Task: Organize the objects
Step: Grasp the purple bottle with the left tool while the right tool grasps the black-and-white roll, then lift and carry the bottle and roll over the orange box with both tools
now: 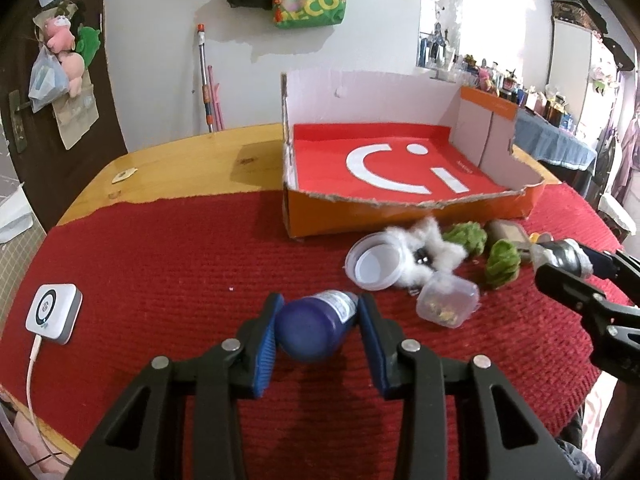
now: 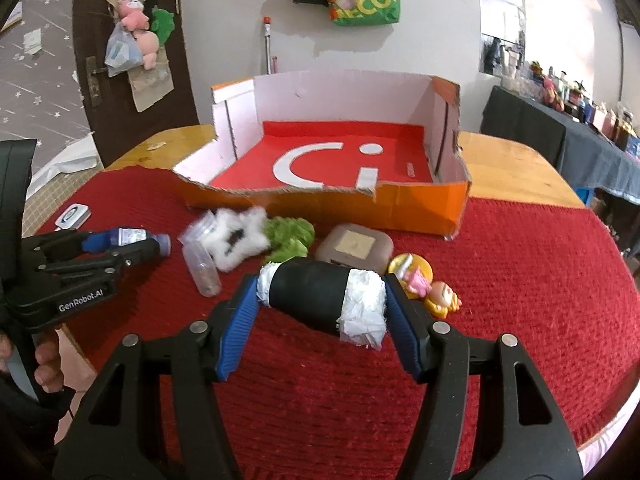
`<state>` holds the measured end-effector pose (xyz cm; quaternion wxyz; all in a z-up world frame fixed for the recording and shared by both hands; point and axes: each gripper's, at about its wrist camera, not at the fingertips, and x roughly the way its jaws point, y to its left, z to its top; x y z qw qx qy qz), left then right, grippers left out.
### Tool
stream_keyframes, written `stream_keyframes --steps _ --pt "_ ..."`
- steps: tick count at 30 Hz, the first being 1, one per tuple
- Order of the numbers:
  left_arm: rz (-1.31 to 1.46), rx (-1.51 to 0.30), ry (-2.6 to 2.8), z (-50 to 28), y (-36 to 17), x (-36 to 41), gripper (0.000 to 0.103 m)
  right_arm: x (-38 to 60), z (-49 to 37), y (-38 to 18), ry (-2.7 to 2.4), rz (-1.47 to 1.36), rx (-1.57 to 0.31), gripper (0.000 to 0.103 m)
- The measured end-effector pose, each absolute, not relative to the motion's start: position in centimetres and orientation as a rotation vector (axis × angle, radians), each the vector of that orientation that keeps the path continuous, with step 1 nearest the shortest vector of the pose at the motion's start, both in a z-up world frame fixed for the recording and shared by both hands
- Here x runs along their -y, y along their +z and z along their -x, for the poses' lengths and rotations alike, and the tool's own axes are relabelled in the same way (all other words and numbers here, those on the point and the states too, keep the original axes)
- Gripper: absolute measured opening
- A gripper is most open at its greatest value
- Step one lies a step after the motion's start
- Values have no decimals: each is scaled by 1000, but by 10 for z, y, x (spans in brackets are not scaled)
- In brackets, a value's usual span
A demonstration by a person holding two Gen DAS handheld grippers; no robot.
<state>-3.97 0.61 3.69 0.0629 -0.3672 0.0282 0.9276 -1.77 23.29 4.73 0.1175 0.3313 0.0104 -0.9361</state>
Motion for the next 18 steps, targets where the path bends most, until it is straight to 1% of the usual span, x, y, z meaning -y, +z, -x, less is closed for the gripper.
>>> stream_keyframes --steps 2,8,12,18 --pt "1108 -77 2795 39 39 -7 28 -231 19 51 -2735 -959 -33 60" --pt "1123 -58 2794 41 40 -7 29 -227 22 58 -2722 -937 -39 60" --pt "1113 -5 2783 40 43 -1 28 -225 24 56 -2708 -949 -37 60" --pt "1096 -13 2790 38 47 -1 28 -223 25 55 -2693 -953 -23 60"
